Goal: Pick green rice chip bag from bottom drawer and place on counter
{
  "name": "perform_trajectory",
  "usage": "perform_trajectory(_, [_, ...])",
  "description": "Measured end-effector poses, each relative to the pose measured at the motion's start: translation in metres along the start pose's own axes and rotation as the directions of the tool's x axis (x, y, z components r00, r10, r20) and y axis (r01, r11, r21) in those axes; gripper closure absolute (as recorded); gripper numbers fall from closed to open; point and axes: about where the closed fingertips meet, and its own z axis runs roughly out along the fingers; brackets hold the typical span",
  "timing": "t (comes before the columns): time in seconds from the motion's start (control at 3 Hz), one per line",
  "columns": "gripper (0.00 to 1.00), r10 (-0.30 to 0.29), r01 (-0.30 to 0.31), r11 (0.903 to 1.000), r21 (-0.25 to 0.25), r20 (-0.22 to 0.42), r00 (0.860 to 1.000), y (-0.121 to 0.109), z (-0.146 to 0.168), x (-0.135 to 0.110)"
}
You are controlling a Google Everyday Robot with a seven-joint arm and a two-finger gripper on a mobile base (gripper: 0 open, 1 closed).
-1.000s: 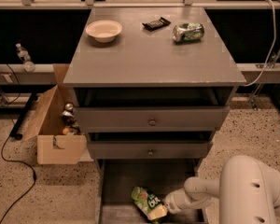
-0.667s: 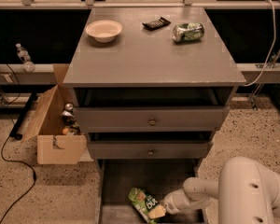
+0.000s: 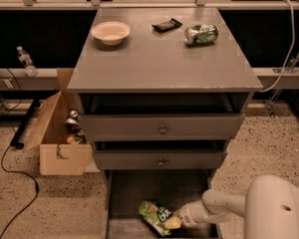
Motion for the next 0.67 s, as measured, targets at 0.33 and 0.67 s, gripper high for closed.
perform_trajectory(0.33, [1.00, -0.092, 0.097, 0.9949, -0.031, 0.114, 0.989, 0.004, -0.045, -0.011])
perform_trajectory(0.67, [1.00, -0.226, 0.242, 0.9696, -0.035, 0.252, 0.941, 0.015, -0.112, -0.014])
